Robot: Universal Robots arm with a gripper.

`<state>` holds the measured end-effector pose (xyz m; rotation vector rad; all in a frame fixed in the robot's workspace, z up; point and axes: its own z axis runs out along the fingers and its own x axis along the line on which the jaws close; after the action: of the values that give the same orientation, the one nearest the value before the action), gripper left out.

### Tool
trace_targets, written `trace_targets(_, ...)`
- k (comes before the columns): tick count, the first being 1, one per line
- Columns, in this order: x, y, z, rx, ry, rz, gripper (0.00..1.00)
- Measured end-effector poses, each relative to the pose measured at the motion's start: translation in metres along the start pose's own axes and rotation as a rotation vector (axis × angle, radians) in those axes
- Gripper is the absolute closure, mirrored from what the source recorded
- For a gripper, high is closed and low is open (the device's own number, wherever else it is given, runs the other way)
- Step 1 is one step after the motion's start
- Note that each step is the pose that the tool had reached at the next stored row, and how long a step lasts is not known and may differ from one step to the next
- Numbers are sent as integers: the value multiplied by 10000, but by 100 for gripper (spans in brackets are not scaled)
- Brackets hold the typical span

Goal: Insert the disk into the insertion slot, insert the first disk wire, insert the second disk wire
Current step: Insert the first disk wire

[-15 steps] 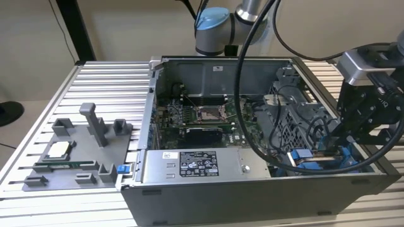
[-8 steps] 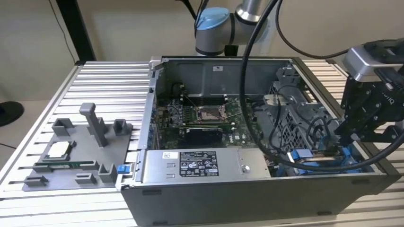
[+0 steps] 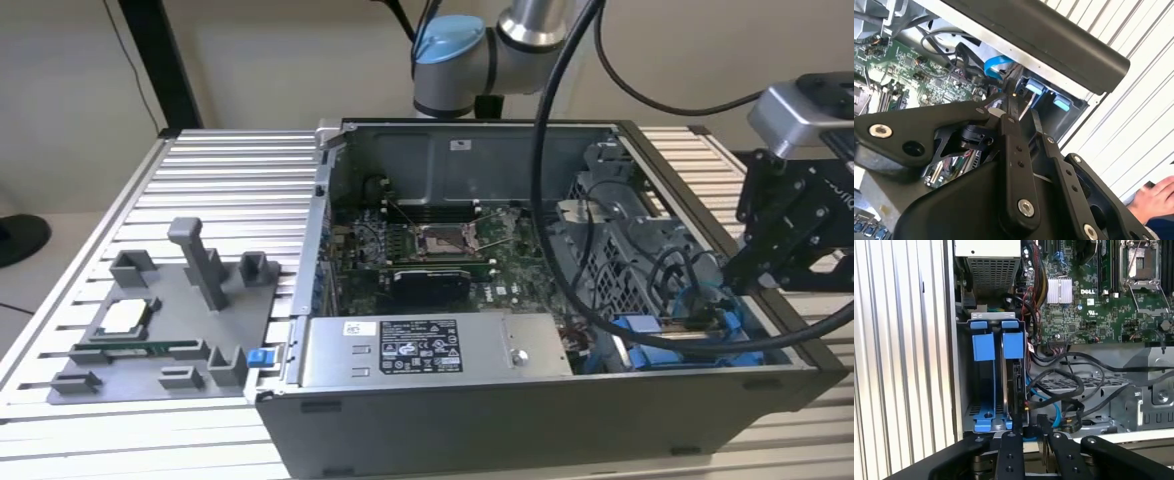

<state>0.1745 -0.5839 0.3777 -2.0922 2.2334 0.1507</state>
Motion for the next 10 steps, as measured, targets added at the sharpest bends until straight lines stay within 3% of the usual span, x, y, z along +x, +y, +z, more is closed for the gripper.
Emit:
trace_targets(5,-6,-117,0,-10,-37,-60,100)
trace_targets(8,-9,-141,0,-11,-38,-72,100)
trace_targets(9,-7,-143,1,-12,-78,-72,100)
trace_targets(10,-7,-147,1,-22,-233,-74,100)
